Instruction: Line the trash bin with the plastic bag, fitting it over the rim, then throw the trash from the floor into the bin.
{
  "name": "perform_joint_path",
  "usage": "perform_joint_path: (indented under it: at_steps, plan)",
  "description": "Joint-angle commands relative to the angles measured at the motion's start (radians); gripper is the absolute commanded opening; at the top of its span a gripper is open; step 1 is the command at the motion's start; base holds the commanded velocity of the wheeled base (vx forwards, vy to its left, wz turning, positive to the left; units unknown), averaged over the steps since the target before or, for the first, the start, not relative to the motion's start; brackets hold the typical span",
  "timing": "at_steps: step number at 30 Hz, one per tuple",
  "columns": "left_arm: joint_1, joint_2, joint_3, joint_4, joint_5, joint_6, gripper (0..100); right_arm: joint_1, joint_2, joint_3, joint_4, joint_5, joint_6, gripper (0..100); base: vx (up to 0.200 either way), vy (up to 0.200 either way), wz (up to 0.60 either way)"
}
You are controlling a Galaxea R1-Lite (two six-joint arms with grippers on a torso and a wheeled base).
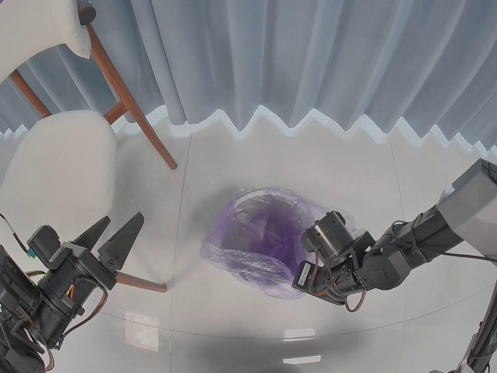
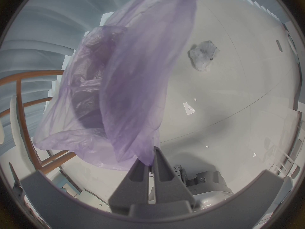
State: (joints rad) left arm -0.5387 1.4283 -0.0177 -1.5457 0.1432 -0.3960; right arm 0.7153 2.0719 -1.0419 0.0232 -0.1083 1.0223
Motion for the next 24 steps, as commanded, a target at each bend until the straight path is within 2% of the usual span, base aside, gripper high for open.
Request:
perform_joint_path:
  at_steps: [1,3,4,9,11,17,20,21,22,24]
  plan:
    - [0.000,0.003,0.018,0.001,0.006,0.000,100,0.007,0.017,0.072,-0.042,-0.016,-0.004,0,0.000,0.000,0.00]
    - [0.000,0.006,0.018,0.001,0.006,0.002,100,0.015,0.016,0.094,-0.066,-0.016,-0.007,0,0.000,0.000,0.00]
    - [-0.001,0.006,0.018,0.001,0.006,0.002,100,0.016,0.013,0.114,-0.106,-0.016,-0.008,100,0.000,0.000,0.00]
    - [0.000,0.006,0.018,-0.001,0.003,0.005,100,0.036,0.000,0.126,-0.152,-0.021,0.002,100,0.000,0.000,0.00]
    - [-0.012,0.004,0.018,-0.001,-0.004,-0.003,100,0.056,-0.076,0.172,-0.146,-0.042,0.005,100,0.000,0.000,0.00]
    - [-0.018,0.054,-0.064,0.044,-0.008,-0.027,100,0.024,-0.207,0.184,-0.161,-0.042,0.004,100,0.000,0.000,0.00]
    - [-0.061,0.107,-0.180,0.190,-0.008,-0.109,100,-0.027,-0.280,0.187,-0.209,-0.039,0.005,100,0.000,0.000,0.00]
    - [-0.064,0.109,-0.185,0.197,-0.008,-0.112,100,-0.030,-0.282,0.189,-0.210,-0.039,0.005,100,0.000,0.000,0.00]
    - [-0.090,0.130,-0.234,0.306,-0.008,-0.139,100,-0.062,-0.296,0.198,-0.227,-0.039,0.004,100,0.000,0.000,0.00]
    - [-0.110,0.141,-0.285,0.429,-0.007,-0.165,100,-0.089,-0.300,0.201,-0.224,-0.039,0.001,100,0.000,0.000,0.00]
